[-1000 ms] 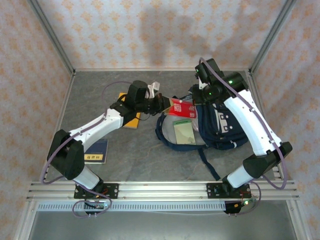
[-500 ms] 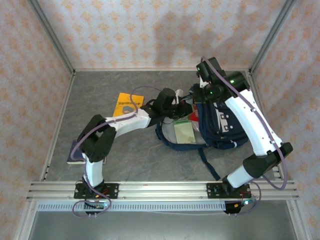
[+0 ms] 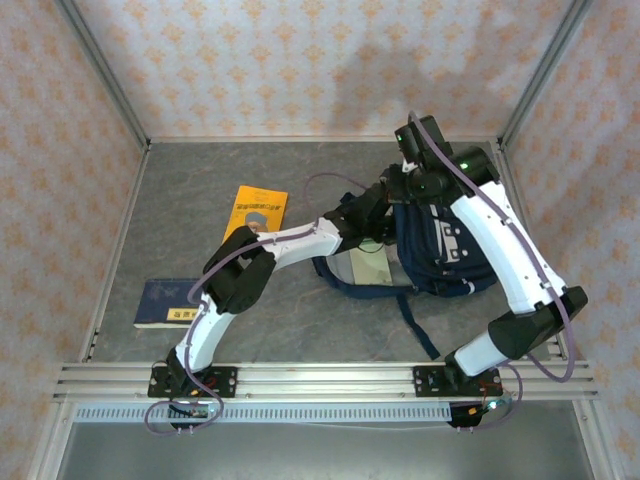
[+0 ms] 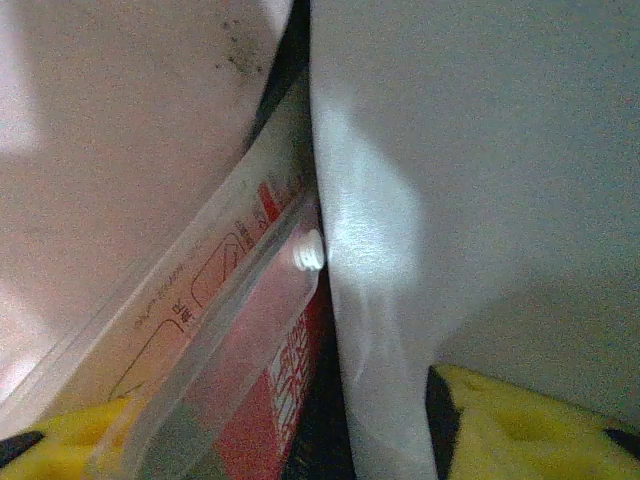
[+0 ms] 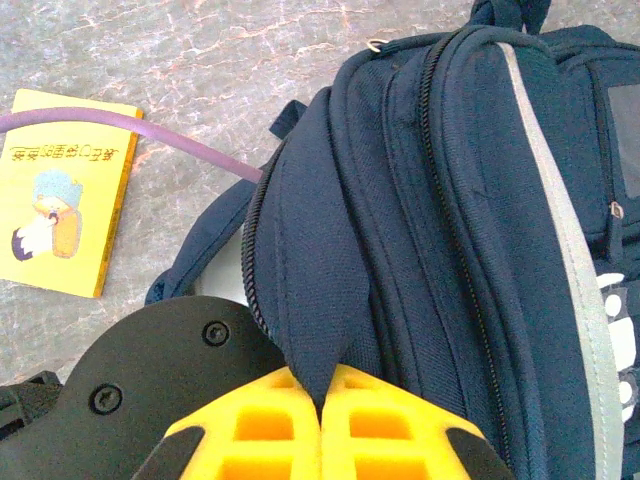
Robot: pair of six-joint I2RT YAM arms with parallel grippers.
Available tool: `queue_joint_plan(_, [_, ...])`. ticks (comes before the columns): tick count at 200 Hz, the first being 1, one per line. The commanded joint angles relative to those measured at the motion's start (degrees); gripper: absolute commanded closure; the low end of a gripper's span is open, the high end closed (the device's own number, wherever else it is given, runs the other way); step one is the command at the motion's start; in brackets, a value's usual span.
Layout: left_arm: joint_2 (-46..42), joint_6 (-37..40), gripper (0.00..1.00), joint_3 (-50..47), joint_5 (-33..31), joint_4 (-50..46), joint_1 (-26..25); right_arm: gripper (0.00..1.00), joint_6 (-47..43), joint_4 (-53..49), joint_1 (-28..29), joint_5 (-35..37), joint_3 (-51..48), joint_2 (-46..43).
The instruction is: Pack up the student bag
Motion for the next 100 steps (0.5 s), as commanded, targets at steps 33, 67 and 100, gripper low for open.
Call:
queue_joint_plan(33, [-14.95, 4.49, 0.27, -12.28, 3.18, -0.81, 5.47, 1.00, 0.04, 6.40, 0.09, 3.44, -3.85, -4.68])
queue_joint_plan(67, [-21.76, 8.16, 0.27, -17.17, 6.39, -3.94, 6.69, 1.00, 0.44, 7.69, -0.08, 4.83, -6.50, -5.26])
queue_joint_plan(100, [-29.00, 10.69, 0.30, -23.84, 5.10, -7.52, 10.73, 1.00, 0.72, 9.48, -0.08, 6.43, -8.43, -5.00])
